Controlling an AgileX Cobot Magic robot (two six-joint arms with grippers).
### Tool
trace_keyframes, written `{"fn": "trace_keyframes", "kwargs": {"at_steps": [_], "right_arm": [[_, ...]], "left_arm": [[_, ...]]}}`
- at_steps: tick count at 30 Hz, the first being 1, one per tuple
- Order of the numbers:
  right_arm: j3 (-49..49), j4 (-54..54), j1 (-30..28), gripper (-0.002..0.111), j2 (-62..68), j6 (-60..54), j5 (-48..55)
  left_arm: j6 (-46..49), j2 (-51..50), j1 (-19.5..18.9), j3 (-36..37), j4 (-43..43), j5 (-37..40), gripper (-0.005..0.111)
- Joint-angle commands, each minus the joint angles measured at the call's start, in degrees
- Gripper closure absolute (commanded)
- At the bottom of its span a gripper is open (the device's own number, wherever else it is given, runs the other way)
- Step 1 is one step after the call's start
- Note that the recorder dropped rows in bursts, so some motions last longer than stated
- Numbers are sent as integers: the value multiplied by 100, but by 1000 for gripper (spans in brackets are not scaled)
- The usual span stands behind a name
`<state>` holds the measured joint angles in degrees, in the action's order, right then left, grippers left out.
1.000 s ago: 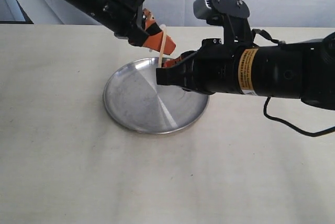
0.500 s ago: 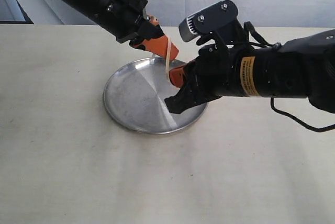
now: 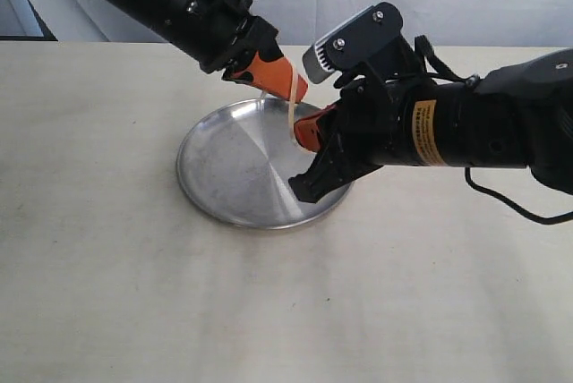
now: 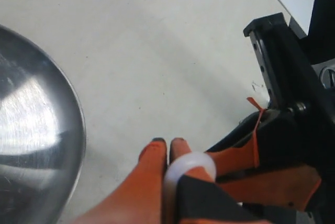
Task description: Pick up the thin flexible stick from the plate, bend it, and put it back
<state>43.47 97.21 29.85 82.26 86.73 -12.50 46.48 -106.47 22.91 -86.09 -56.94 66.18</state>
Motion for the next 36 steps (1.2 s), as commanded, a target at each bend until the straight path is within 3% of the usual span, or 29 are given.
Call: {"fn": "trace_keyframes", "kwargs": {"at_steps": [1,14,36], "right_arm": [[-89,273,58,109,34,-168,-292],[-89,273,58,109,34,-323,-12],[-89,273,58,109,34,-449,862]], "left_arm": [[-518,46,3,-72,-902,-448,107],[-927,-88,3,-72,-1707,-475,107],[-1271,-434,3,-72,-3816,272,107]]}}
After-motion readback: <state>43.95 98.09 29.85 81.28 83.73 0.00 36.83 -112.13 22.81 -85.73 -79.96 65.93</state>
